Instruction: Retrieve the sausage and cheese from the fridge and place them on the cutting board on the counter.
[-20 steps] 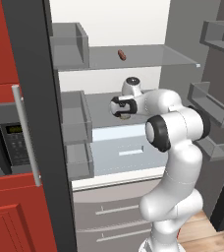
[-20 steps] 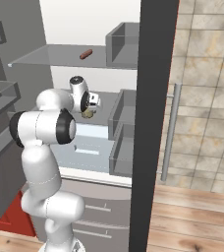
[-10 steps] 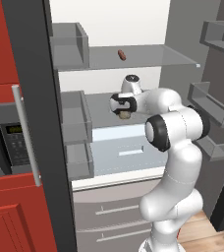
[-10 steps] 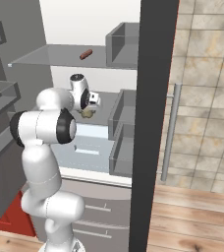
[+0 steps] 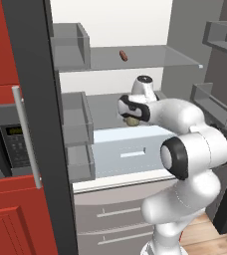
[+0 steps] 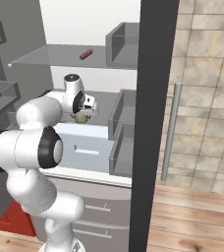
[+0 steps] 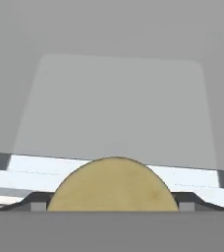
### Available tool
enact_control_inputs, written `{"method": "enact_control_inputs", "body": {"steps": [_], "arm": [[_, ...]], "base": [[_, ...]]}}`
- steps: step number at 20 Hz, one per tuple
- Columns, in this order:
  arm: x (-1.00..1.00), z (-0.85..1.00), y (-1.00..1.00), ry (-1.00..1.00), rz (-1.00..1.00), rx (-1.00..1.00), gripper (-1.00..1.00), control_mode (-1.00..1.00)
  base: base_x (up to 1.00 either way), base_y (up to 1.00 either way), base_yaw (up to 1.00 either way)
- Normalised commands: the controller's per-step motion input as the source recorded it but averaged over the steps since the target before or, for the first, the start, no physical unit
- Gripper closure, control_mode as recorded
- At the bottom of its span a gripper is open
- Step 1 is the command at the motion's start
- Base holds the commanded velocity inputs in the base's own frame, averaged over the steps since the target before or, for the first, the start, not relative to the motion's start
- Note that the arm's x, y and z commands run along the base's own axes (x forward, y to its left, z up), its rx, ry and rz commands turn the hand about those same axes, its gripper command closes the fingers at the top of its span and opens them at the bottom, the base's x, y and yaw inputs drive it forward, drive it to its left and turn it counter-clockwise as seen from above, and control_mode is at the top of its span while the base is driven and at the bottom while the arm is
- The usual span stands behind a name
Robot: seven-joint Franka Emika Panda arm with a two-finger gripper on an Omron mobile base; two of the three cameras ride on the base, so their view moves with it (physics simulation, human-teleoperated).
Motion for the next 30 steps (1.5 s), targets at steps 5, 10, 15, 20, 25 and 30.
{"method": "enact_control_inputs", "body": {"steps": [5,10,15,20,25,30], "arm": [[-1.0,0.84,0.0,0.0,0.01,0.01,1.0,-1.0],[-1.0,0.99,0.0,-0.03,0.06,0.0,1.0,-1.0],[-1.0,0.45,0.0,0.0,0.02,0.0,1.0,-1.0],[-0.87,0.14,0.02,0.0,0.0,0.01,1.0,-1.0],[-0.18,0.02,0.0,-0.01,0.0,0.0,1.0,-1.0],[0.0,0.0,0.0,0.0,0.0,0.0,1.0,-1.0]], "base": [[0.0,0.0,0.0],[0.0,0.0,0.0],[0.0,0.0,0.0],[0.0,0.0,0.0],[0.0,0.0,0.0],[0.0,0.0,0.0]]}}
